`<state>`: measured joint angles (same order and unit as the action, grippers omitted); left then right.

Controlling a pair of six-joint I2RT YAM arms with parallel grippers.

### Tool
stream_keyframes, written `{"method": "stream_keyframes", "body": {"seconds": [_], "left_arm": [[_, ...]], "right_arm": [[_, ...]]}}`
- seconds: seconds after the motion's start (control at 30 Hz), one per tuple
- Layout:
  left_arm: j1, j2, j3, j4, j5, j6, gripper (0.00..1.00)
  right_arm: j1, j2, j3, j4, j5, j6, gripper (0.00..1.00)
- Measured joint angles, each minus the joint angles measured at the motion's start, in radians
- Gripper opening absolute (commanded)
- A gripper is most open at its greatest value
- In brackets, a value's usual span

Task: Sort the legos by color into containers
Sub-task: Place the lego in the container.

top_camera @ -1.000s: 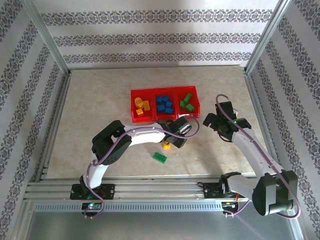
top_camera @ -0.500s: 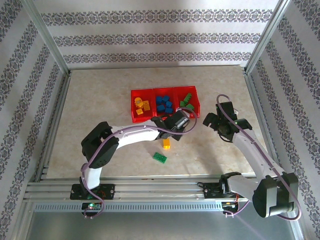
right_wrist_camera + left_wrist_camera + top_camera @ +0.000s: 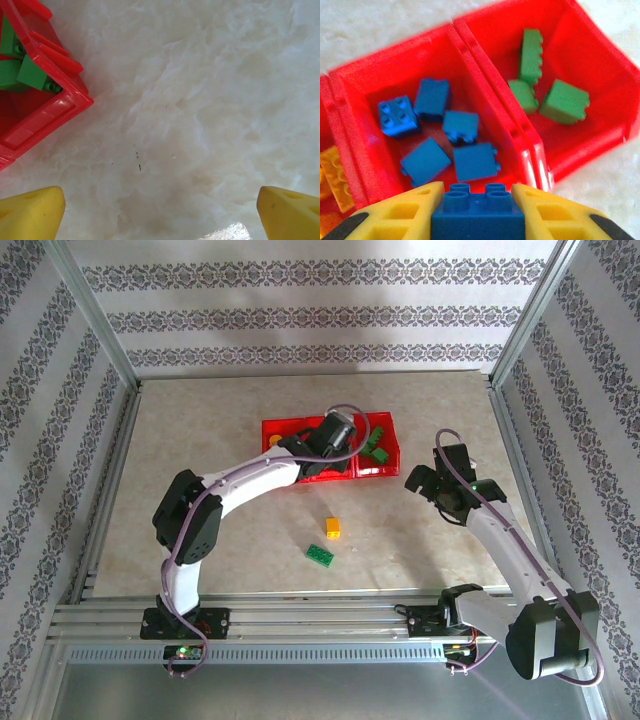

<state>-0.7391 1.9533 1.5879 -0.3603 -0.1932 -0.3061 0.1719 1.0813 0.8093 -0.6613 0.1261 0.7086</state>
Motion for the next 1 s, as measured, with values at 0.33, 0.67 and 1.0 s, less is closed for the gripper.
{"method": "stream_keyframes", "body": {"seconds": [0.33, 0.67, 1.0], "left_arm": [[0.068, 0.163, 0.177, -0.062, -0.011, 0.007, 0.36], [0.100, 0.270, 0.309, -0.131, -0.022, 0.014, 0.47], [0.100, 0.256, 0.304, -0.137, -0.007, 0.017, 0.61]], "right_arm": [[0.001, 0.000, 0.000, 0.002, -0.016, 0.003, 0.98], [0.001, 0.000, 0.000, 0.022, -0.031, 0.003, 0.98], [0.003, 0.002, -0.001, 0.026, -0.038, 0.003, 0.98]]}}
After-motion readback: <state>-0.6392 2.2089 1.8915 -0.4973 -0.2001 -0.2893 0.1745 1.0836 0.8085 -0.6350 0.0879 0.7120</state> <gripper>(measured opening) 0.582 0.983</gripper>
